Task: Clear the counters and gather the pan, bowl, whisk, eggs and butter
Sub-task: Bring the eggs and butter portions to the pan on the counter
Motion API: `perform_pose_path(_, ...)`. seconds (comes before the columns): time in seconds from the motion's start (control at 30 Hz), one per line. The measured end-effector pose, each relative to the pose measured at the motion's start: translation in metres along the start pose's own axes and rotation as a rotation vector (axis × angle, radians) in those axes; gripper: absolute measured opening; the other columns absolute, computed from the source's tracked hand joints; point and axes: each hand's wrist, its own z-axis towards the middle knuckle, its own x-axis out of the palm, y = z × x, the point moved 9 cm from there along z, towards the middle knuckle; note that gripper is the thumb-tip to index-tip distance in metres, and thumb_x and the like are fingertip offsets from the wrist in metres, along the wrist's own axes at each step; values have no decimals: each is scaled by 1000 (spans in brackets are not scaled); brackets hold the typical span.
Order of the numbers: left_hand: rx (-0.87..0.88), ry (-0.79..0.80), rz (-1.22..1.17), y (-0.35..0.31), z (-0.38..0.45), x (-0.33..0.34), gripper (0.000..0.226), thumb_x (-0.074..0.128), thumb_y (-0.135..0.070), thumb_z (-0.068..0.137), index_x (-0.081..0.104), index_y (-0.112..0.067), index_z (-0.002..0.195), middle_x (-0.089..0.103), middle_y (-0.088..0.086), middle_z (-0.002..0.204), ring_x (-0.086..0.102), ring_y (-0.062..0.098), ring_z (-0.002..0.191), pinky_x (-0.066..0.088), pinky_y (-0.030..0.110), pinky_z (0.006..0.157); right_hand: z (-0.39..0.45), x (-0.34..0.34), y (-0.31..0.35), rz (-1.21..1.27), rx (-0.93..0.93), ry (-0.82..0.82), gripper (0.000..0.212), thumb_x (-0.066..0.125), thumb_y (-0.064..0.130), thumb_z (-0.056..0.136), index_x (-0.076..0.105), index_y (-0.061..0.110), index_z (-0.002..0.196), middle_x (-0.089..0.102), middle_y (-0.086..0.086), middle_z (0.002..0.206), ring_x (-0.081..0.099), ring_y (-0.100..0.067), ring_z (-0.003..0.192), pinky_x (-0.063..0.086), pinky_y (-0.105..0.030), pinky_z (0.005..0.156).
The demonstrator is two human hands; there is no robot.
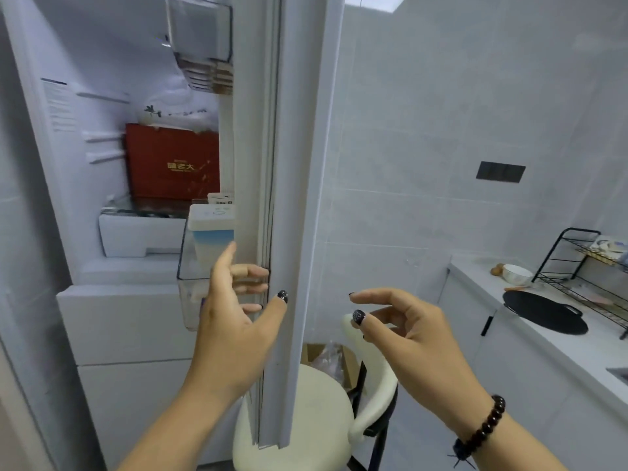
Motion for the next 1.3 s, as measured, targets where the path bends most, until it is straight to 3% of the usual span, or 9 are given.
perform_pose_path(0.17, -4, 186, 4, 0, 22, 3, 39, 69, -18, 85, 50, -39, 112, 61, -14, 95, 59, -5, 86, 48, 11, 68, 8, -9, 23, -63, -41, -163, 18, 68, 16, 85, 72, 32, 92, 73, 8, 84, 69, -12, 76, 56, -27, 68)
perform_pose_path(0.3, 108, 372, 5, -15, 51, -3, 25, 67, -21, 83, 62, -39, 100, 63, -26, 94, 60, -5, 86, 48, 10, 71, 16, 1, 45, -60, -80, -323, 24, 67, 13, 83, 73, 35, 92, 73, 0, 82, 70, -27, 78, 56, -51, 77)
perform_pose_path(0.37, 166, 434, -11, -17, 73, -10, 21, 67, -22, 83, 65, -38, 96, 65, -27, 94, 61, -3, 84, 48, 11, 68, 23, 18, 55, -94, -100, -382, 27, 67, 10, 83, 73, 34, 91, 73, -2, 80, 68, -34, 77, 55, -55, 76)
perform_pose_path(0.53, 225, 534, -73, -13, 119, -19, 22, 67, -18, 83, 67, -35, 95, 66, -25, 90, 62, 0, 76, 42, 7, 60, 27, 51, 78, -175, -145, -494, 31, 65, 3, 83, 71, 33, 90, 72, 4, 91, 69, -14, 83, 56, -33, 76)
perform_pose_path(0.67, 234, 582, -104, -6, 133, -22, 23, 67, -14, 83, 68, -33, 95, 68, -23, 87, 63, 2, 74, 43, 7, 60, 29, 70, 87, -265, -133, -506, 37, 65, 4, 83, 67, 40, 94, 70, 13, 97, 68, -9, 86, 55, -22, 72)
perform_pose_path(0.8, 216, 586, -114, 5, 137, -41, 23, 68, -13, 83, 68, -34, 93, 68, -21, 88, 63, 3, 75, 45, 10, 61, 39, 93, 96, -294, -144, -459, 34, 66, 2, 83, 70, 36, 89, 69, 13, 97, 68, -9, 84, 52, -17, 68)
perform_pose_path(1.07, 268, 540, -24, -15, 175, -72, 19, 70, -13, 84, 70, -32, 86, 69, -20, 85, 61, 6, 62, 46, 12, 58, 50, 107, 109, -287, -176, -407, 37, 68, -2, 80, 71, 35, 84, 69, 15, 93, 67, -9, 80, 52, -17, 64)
perform_pose_path(1.2, 313, 550, 16, -24, 195, -76, 19, 68, -15, 85, 69, -33, 90, 68, -24, 87, 61, 5, 66, 47, 12, 59, 52, 114, 112, -335, -176, -427, 47, 69, -3, 78, 67, 43, 89, 69, 19, 91, 68, -8, 76, 54, -22, 64)
perform_pose_path(1.3, 336, 543, 25, -30, 220, -81, 20, 67, -15, 85, 68, -34, 93, 69, -20, 87, 64, 6, 71, 50, 15, 62, 61, 117, 134, -439, -235, -427, 34, 68, 8, 72, 69, 40, 85, 69, 18, 92, 68, -7, 73, 55, -25, 61)
